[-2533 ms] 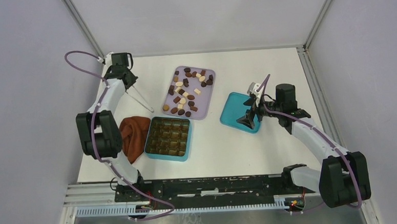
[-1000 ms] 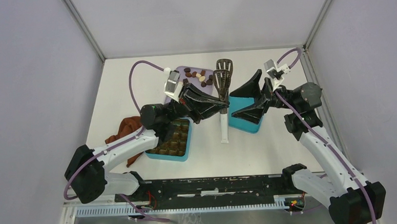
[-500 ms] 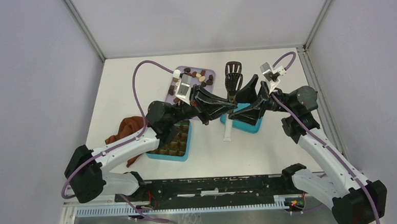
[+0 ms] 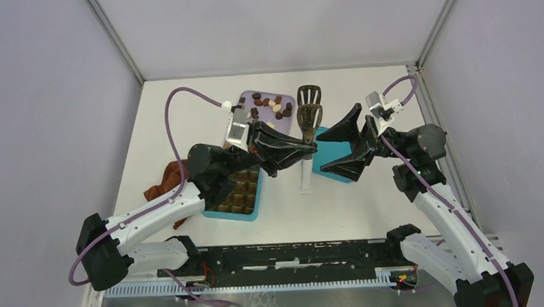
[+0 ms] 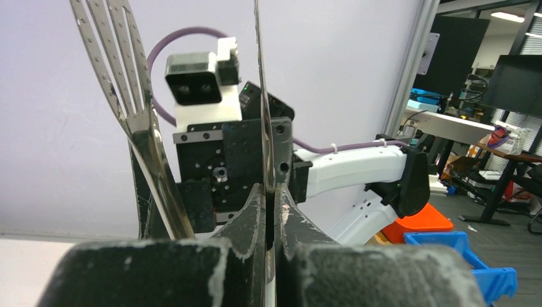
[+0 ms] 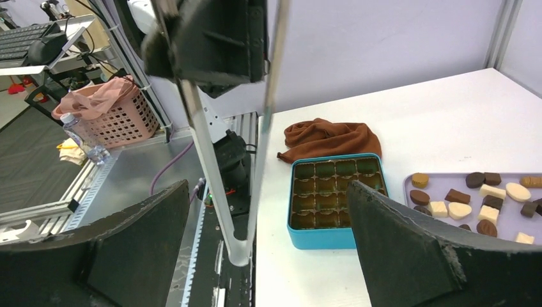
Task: Pack the chocolate
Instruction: Adjust the clamp.
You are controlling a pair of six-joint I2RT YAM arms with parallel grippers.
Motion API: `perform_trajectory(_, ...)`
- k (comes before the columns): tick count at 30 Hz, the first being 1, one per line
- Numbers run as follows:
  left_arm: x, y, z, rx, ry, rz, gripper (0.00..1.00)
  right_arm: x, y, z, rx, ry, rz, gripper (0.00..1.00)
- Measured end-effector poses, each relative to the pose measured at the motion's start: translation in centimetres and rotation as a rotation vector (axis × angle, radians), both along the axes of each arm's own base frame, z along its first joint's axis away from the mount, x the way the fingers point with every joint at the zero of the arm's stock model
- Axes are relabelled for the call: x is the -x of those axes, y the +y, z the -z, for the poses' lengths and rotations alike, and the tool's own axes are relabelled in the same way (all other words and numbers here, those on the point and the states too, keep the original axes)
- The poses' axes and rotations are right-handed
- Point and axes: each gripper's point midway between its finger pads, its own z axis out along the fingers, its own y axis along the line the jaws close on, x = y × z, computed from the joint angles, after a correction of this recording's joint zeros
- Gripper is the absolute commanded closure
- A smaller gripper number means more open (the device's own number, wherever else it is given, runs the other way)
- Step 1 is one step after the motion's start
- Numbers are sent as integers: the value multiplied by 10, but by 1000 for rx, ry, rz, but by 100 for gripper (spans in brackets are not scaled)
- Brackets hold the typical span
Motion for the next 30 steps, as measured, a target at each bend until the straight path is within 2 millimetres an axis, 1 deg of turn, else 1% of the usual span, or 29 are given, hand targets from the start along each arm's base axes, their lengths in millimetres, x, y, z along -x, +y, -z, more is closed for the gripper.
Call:
perform_trajectory(4,10,13,-11,35,-26,0,98,0,-1,-1,-5,-3,-1,4)
perform_trajectory(7,12,14,-11,42,-30,3,98,-1,-1,1,-11,17,-3,7)
perform_trajectory(11,14,6,-3,25,-15,21,98,-2,4,5,-12,56,-18,11)
perform_trajectory(15,13,-6,9,-3,10,32,98,-2,10,8,-11,83,-37,16)
perform_trajectory(18,11,-15,17,-21,25,40,98,-4,13,10,-13,97,-36,24)
perform_trajectory(19,10,-18,19,-25,30,40,98,-5,14,10,-14,102,-36,27)
perform_trajectory(21,8,-21,22,-32,36,41,98,-5,16,12,-12,113,-41,39)
perform_trajectory(24,6,-24,23,-30,36,39,98,-8,20,15,-11,135,-42,76)
perform_trajectory(25,5,-25,22,-27,34,38,98,-10,20,16,-11,136,-39,90)
perform_trajectory(26,5,-25,21,-26,31,38,98,-11,21,17,-9,145,-40,98)
perform_trajectory(27,5,-25,20,-24,31,35,98,-11,21,17,-9,154,-41,100)
perform_trajectory(30,3,-27,23,-30,14,26,98,-15,22,20,-7,181,-40,100)
